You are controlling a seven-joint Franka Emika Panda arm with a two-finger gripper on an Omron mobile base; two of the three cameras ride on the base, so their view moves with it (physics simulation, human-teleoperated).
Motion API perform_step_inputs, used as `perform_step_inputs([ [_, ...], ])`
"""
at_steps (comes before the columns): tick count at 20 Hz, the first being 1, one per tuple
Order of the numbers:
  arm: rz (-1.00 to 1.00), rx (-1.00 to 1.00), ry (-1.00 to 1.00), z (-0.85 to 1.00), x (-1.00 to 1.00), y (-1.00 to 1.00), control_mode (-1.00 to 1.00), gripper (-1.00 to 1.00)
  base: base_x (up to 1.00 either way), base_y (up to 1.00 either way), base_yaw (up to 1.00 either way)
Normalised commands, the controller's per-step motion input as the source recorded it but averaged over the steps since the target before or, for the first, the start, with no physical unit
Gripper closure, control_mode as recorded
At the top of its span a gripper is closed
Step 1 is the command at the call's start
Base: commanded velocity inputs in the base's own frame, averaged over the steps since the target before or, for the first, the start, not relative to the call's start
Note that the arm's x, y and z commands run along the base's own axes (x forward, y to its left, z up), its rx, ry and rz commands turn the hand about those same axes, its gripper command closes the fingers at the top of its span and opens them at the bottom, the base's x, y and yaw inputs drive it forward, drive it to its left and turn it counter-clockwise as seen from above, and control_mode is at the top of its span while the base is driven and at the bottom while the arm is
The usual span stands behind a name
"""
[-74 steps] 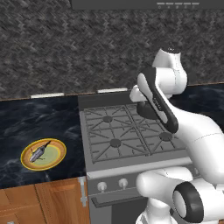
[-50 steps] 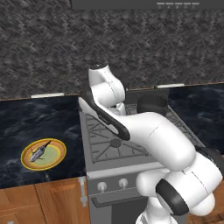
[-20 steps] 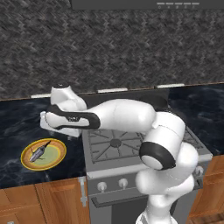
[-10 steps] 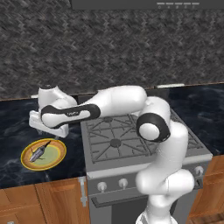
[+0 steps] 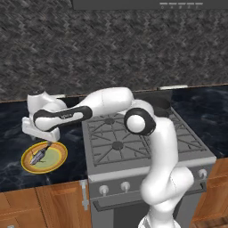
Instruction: Retrieve the frozen meat and place it in the pot on a burner. Then turn the burner on.
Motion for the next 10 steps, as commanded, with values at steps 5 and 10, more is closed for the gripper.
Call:
perform_step_inputs([
  [5,0.00,0.00,0.01,-0.17,0.40,0.09,-1.00,-1.00,0.00,0.00,0.00],
  [10,0.00,0.00,0.00,-0.27,0.32,0.00,-1.00,-1.00,0.00,0.00,0.00],
])
